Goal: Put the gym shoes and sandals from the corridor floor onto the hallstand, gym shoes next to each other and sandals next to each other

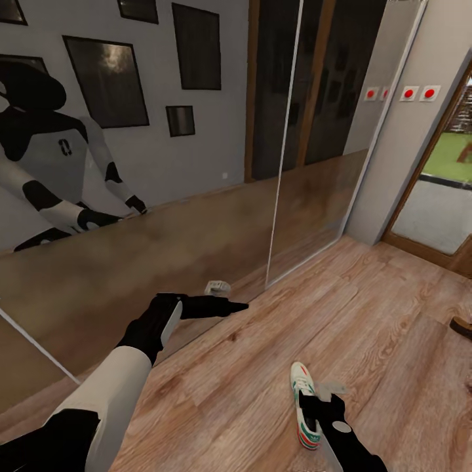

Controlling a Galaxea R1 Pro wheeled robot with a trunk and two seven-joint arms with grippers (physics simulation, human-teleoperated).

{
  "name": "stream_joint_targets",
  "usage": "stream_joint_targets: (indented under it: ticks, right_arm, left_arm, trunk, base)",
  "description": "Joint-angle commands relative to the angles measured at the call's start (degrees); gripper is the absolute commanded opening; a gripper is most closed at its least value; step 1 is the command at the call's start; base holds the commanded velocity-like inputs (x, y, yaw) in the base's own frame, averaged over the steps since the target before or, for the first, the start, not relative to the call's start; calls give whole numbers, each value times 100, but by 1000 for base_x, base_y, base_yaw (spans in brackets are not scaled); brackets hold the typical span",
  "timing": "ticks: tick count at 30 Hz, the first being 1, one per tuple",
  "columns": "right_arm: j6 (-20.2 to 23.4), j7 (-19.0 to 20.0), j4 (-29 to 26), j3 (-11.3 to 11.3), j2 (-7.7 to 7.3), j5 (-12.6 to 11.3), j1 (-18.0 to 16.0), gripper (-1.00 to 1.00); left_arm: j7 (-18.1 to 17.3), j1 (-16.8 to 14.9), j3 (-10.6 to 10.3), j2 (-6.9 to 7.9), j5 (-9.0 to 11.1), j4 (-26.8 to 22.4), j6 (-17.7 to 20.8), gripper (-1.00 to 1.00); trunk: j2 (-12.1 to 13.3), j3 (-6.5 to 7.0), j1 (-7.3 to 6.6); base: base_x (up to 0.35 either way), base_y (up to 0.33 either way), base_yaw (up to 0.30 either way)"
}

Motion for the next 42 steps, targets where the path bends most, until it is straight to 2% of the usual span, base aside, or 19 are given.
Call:
stream_joint_targets:
  ticks: [1,4,15,32,42]
  right_arm:
    - [-21,-2,6,-40,7,60,-6,100]
    - [-21,-3,6,-40,7,59,-6,100]
    - [-21,-3,6,-40,14,59,-6,100]
    - [-23,-3,14,-40,16,55,-6,100]
    - [-29,-3,15,-43,16,51,-6,100]
  left_arm:
    - [-10,-1,-1,2,8,-8,42,100]
    - [-9,-1,-4,1,8,-10,41,100]
    - [-12,-1,-8,-5,7,-12,41,100]
    - [-22,-9,-4,-5,16,-6,72,100]
    - [-3,-77,-19,-71,22,-33,96,100]
  trunk:
    - [-2,-5,-1]
    - [-2,-5,-1]
    - [-2,-5,-1]
    - [-684,-412,372]
    - [-1085,-682,592]
  base:
    - [6,-2,-258]
    - [4,-1,-261]
    - [0,0,-31]
    - [0,0,-1]
    - [0,0,0]
